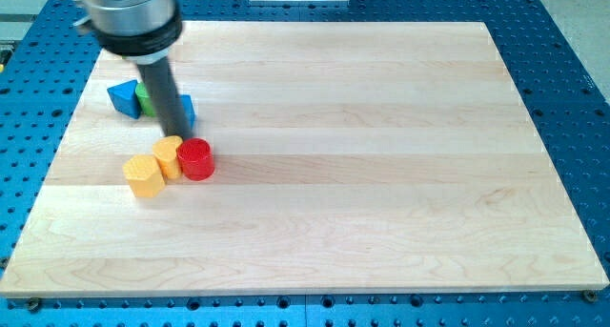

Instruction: Place your arm parallel to the red star

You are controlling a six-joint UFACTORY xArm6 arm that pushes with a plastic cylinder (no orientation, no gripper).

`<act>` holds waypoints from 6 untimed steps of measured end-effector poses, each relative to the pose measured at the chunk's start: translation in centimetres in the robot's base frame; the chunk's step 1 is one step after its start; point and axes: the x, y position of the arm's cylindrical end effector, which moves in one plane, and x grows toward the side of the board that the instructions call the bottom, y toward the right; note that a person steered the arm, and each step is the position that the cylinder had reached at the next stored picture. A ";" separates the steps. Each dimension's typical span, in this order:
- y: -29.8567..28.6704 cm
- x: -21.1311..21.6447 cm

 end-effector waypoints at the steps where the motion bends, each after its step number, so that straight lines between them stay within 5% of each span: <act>1: -0.4 -2.3; 3: 2.6 -5.7; 4: 2.9 -13.2; 6: 0.9 -18.8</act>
